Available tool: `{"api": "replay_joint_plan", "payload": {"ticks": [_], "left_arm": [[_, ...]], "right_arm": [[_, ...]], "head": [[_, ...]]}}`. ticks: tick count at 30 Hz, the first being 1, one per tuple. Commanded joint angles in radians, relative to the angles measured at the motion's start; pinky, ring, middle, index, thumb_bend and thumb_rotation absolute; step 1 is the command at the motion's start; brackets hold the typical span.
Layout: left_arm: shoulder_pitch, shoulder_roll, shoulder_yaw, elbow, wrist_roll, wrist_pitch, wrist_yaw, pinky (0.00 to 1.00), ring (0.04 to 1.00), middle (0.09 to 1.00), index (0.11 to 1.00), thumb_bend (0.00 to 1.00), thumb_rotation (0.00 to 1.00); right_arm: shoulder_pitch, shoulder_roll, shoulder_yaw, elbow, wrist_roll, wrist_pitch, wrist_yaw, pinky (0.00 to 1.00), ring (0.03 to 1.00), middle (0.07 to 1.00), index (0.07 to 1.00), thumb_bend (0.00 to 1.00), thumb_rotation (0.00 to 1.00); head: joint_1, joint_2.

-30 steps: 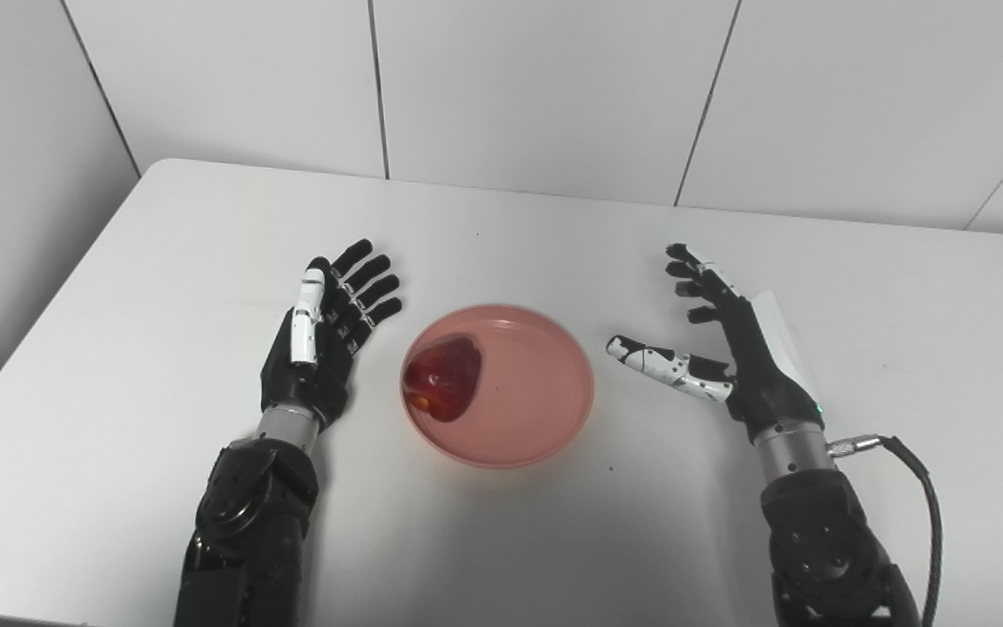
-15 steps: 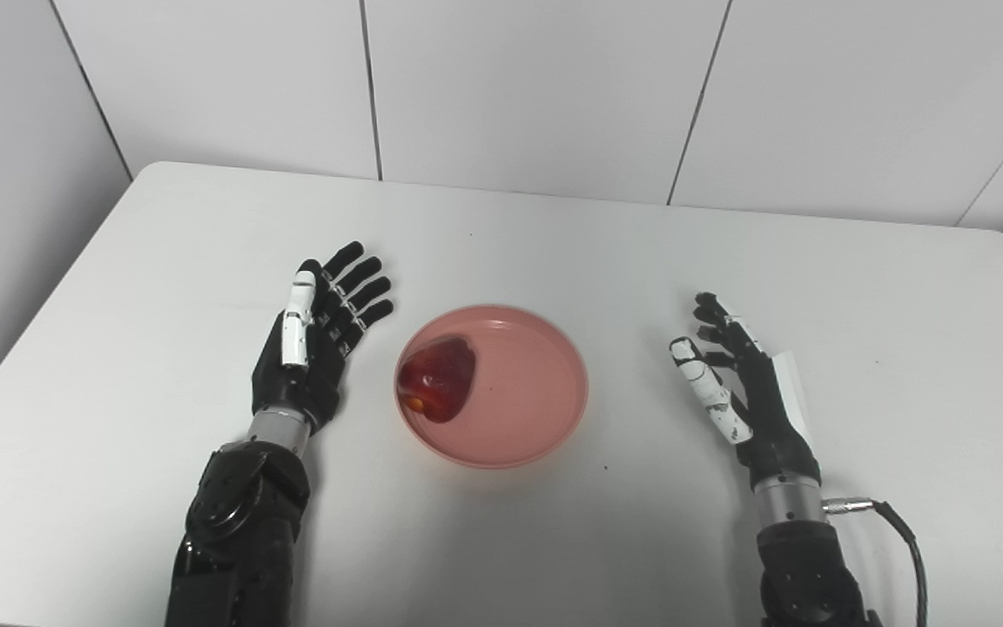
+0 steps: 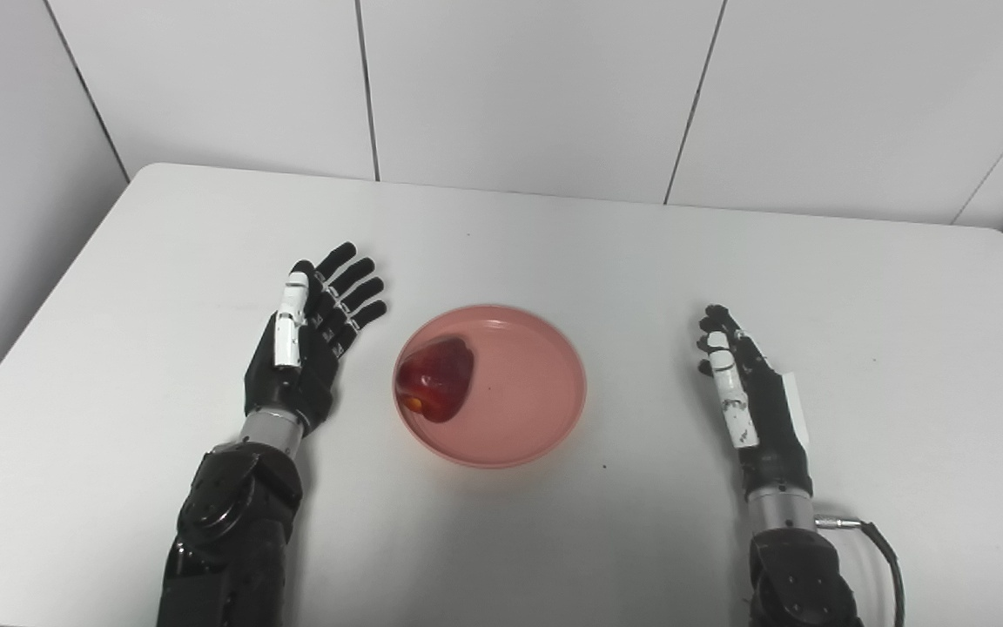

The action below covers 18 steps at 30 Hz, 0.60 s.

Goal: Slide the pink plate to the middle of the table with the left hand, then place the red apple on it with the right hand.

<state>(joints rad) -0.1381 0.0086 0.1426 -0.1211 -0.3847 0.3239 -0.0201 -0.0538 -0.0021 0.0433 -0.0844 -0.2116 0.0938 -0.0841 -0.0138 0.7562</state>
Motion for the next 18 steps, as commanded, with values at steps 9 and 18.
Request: {"api": "replay_joint_plan", "payload": {"ticks": [9,18], "left_arm": [[-0.011,0.011,-0.003,-0.049,-0.007,0.006,-0.010,0.81,0.824,0.836,0.823,0.38,1.00],[-0.008,0.012,-0.004,-0.053,-0.013,0.010,-0.015,0.82,0.832,0.843,0.829,0.38,1.00]], "right_arm": [[-0.008,0.017,0.019,-0.036,0.010,-0.003,0.009,0.83,0.852,0.871,0.875,0.24,0.98],[-0.003,0.034,0.020,-0.069,0.017,0.028,0.012,0.84,0.852,0.874,0.881,0.22,0.97]], "head": [[0.009,0.003],[0.010,0.006]]}}
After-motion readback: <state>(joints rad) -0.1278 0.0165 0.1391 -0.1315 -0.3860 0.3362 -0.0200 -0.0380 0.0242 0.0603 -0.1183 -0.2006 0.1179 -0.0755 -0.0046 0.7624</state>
